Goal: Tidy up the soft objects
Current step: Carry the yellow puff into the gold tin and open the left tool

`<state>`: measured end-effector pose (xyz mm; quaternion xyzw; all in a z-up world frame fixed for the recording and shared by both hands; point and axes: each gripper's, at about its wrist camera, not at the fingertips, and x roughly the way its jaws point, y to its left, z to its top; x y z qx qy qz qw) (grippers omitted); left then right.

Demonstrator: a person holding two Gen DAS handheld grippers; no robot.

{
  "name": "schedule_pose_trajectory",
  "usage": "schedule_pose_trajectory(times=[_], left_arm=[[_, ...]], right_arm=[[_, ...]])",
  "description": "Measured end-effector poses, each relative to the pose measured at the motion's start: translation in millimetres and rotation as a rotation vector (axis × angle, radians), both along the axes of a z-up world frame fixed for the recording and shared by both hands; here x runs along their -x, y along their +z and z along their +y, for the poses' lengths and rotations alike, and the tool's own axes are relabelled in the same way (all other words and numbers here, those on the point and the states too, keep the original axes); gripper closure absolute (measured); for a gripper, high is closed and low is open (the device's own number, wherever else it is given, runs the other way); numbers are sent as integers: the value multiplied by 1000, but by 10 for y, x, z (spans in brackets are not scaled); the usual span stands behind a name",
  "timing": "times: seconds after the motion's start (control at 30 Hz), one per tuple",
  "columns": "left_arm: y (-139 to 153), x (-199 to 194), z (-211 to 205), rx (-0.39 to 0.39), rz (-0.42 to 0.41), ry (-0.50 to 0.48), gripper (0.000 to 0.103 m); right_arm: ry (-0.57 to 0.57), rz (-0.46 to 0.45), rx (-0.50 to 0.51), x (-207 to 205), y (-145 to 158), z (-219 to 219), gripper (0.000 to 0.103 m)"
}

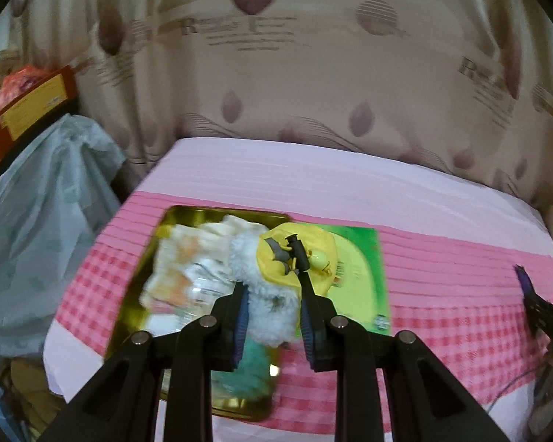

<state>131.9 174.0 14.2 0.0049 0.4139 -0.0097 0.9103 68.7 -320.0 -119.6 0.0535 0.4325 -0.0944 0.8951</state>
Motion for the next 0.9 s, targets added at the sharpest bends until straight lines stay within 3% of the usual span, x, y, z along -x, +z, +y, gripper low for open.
schedule_pose_trajectory(times=[0.4, 0.9], left_arm=[[-265, -388, 583, -4, 59, 137, 79], [-679, -727, 823, -12, 126, 186, 77]], right_arm=[[0, 1, 3, -1, 2, 4, 61], [-1, 2, 6, -1, 0, 4, 61]])
